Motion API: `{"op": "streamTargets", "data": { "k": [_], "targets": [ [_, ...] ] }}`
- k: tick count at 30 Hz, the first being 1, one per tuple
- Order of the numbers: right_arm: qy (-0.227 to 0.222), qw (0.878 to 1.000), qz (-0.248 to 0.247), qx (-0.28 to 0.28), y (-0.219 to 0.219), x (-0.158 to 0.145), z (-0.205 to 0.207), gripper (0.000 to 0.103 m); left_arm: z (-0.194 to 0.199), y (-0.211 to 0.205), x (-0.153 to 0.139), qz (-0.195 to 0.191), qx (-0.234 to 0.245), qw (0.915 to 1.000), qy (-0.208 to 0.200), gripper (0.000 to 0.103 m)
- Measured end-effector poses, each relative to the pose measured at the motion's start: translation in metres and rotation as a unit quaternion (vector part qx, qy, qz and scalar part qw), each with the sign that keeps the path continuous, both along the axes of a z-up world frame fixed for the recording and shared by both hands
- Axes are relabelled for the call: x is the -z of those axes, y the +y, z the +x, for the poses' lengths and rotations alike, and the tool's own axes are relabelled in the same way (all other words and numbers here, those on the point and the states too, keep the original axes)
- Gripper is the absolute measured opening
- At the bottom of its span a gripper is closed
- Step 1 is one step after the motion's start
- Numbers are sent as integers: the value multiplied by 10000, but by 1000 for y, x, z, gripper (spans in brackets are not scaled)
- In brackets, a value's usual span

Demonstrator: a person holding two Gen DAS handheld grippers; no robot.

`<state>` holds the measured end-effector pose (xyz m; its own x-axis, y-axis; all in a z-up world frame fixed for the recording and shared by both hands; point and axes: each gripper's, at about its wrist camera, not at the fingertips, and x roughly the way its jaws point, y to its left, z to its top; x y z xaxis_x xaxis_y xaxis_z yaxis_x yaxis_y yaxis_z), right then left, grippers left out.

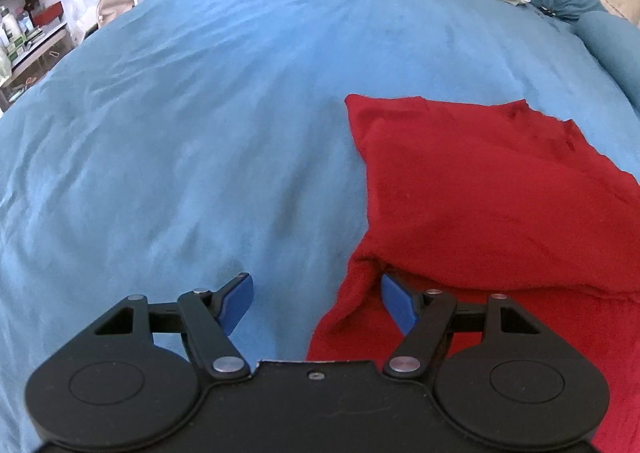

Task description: Fold small clothes

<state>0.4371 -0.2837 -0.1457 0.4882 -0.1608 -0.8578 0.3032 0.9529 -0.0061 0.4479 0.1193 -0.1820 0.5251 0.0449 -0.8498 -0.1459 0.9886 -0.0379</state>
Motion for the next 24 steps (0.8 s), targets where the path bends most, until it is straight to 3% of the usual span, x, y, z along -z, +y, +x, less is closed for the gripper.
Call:
{"op": "streamTargets", "data": {
  "k": [3, 4, 5, 6, 7, 8, 10, 13, 19, 24],
  "targets": [
    [242, 9994, 222, -60, 0, 21, 5, 23, 0, 3, 3, 25, -21, 10000, 44, 76],
    [207, 9996, 164, -30, 0, 22, 4, 30, 0, 4, 3, 17, -30, 10000, 50, 76],
    [160, 9998, 74, 14, 2, 20, 2, 49, -1, 5, 2, 18, -55, 10000, 61, 76],
    [50, 10000, 3, 71, 4, 15, -3, 61, -2, 6, 2, 20, -80, 9999, 73, 76],
    [-147, 9998, -21, 102, 7, 10, -9, 83, -2, 8, 2, 19, -99, 9999, 86, 76],
    [-403, 9992, 34, 59, 11, 3, -16, 93, -2, 7, 2, 15, -109, 9999, 92, 76],
    [-593, 9977, 292, -168, 19, -3, -24, 93, -4, 7, 2, 18, -106, 9999, 110, 76],
    [-474, 9969, 386, -493, 30, 5, -25, 93, -4, 6, 2, 50, -83, 9999, 118, 76],
    [-182, 9966, 766, -260, 20, 41, -12, 93, -8, 7, 2, 32, -77, 10000, 35, 76],
    [-339, 9953, 722, -540, 17, 23, -17, 93, -18, 9, -21, 82, 158, 9996, -226, 76]
  ]
}}
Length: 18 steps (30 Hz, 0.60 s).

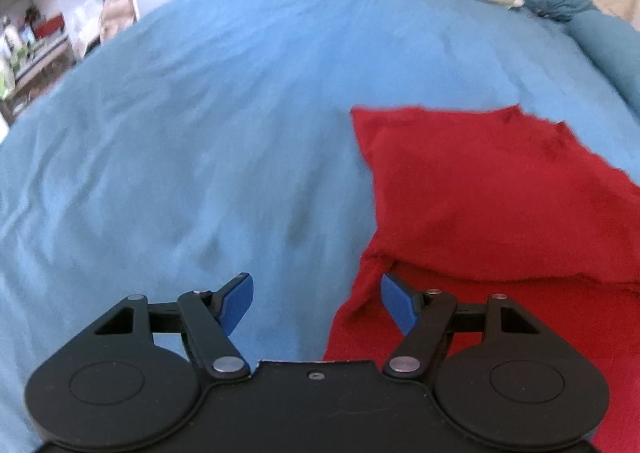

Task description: Fold small clothes

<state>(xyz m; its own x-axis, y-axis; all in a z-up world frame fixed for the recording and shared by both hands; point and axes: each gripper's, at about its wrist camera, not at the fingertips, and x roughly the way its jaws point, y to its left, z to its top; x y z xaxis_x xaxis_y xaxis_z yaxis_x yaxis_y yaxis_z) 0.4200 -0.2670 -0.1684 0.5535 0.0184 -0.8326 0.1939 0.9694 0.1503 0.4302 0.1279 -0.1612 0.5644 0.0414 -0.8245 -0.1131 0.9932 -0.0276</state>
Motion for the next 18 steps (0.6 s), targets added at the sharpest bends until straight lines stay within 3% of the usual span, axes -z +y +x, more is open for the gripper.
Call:
{"op": "streamTargets", "data": {
  "k": [6, 9, 10, 15, 18],
  "targets": [
    [-480, 9980, -234, -350, 3, -73, -45, 93, -35, 13, -67, -224, 266, 9988, -342, 78],
    [-523, 9976, -232, -378, 5, -109, -82, 94, -67, 19, -97, -288, 451, 9980, -346, 97],
    [-482, 9978, -238, -379, 7, -119, -97, 94, -81, 21, -104, -301, 530, 9976, -342, 98],
    [141, 9996, -74, -234, 14, -129, -174, 94, -140, 23, -97, -429, 837, 9947, 421, 97],
    [729, 9973, -45, -78, 21, -108, -218, 94, -173, 22, -77, -661, 858, 9903, 874, 93]
  ]
}}
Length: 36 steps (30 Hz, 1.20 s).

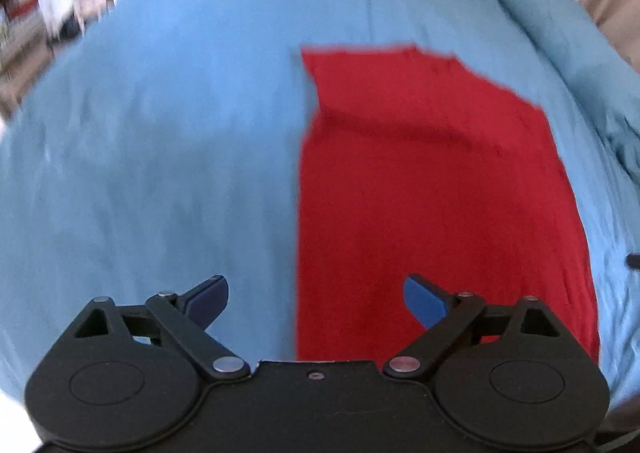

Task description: Fold small clothes

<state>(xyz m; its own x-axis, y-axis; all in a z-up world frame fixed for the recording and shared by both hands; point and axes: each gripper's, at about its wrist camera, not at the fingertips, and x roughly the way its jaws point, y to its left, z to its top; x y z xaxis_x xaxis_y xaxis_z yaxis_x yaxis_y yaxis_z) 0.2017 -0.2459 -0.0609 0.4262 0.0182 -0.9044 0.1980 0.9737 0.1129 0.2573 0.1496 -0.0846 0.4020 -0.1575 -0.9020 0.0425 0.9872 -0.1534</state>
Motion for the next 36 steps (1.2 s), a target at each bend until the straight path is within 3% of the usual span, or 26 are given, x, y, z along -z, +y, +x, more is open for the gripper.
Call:
{"op": "streamTargets", "data": {
  "k": [4, 10, 15, 24, 27, 28, 29, 36],
  "targets": [
    [641, 9976, -92, 235, 10, 37, -47, 90, -33, -7, 36, -194, -18, 9979, 622, 69],
    [1260, 9905, -164, 524, 21, 77, -83, 78, -55, -16, 70, -27, 35, 9946, 1042, 52],
    [1429, 9876, 33, 652, 19, 87, -95, 73, -60, -21, 76, 68, 190, 9945, 1026, 48],
    [1543, 9860, 89, 627, 24, 95, -91, 57, -62, -34, 86, -8, 352, 9909, 1298, 7],
    [1587, 9855, 163, 578, 26, 93, -87, 40, -58, -41, 86, -29, 311, 9905, 1342, 4],
    [1605, 9853, 196, 548, 26, 94, -85, 27, -56, -41, 85, -55, 277, 9903, 1362, 4],
    [1616, 9851, 250, 532, 24, 94, -83, 23, -55, -40, 84, -83, 248, 9902, 1373, 4],
    [1412, 9845, 729, 742, 4, 48, -72, 22, -45, -14, 26, -232, 147, 9934, 1118, 4]
  ]
}}
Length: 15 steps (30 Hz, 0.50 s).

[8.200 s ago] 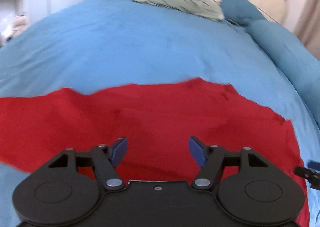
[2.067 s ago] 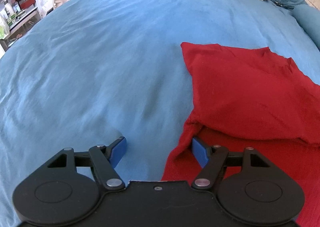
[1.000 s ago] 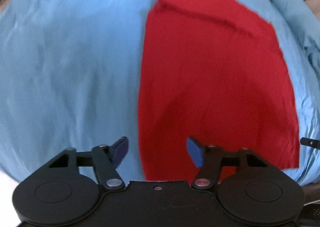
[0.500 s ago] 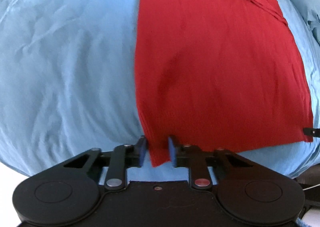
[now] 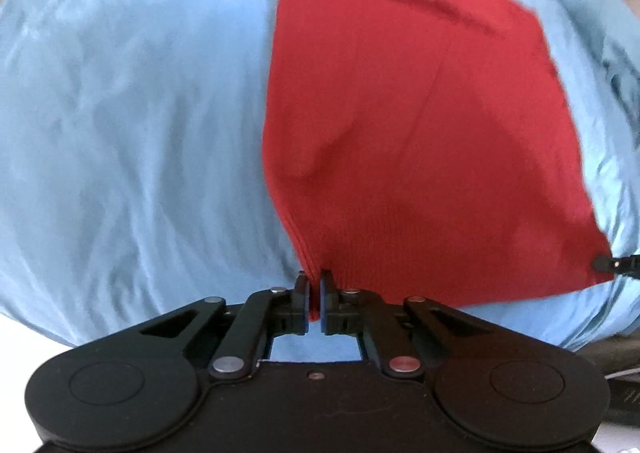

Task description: Fold small clothes

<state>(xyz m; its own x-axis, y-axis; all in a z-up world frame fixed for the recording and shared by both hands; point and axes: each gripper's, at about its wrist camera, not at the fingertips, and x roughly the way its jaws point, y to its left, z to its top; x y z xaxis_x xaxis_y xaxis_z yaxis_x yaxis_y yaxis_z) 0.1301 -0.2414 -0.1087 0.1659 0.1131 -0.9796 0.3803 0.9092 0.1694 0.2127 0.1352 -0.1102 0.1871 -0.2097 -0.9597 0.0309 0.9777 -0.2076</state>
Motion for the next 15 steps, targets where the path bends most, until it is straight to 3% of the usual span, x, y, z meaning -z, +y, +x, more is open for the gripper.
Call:
{"op": "streamTargets", "data": {
  "k": [5, 10, 15],
  "targets": [
    [-621, 9966, 480, 270, -21, -67, 33, 21, 35, 7, -71, -393, -439, 9965, -585, 4],
    [-1326, 9884, 603, 433, -46, -128, 99, 21, 101, 14, -126, -562, -662, 9837, -1573, 4],
    [-1867, 9775, 738, 646, -86, -143, 191, 21, 200, -6, -128, -644, -681, 9676, -2344, 4]
  ]
}}
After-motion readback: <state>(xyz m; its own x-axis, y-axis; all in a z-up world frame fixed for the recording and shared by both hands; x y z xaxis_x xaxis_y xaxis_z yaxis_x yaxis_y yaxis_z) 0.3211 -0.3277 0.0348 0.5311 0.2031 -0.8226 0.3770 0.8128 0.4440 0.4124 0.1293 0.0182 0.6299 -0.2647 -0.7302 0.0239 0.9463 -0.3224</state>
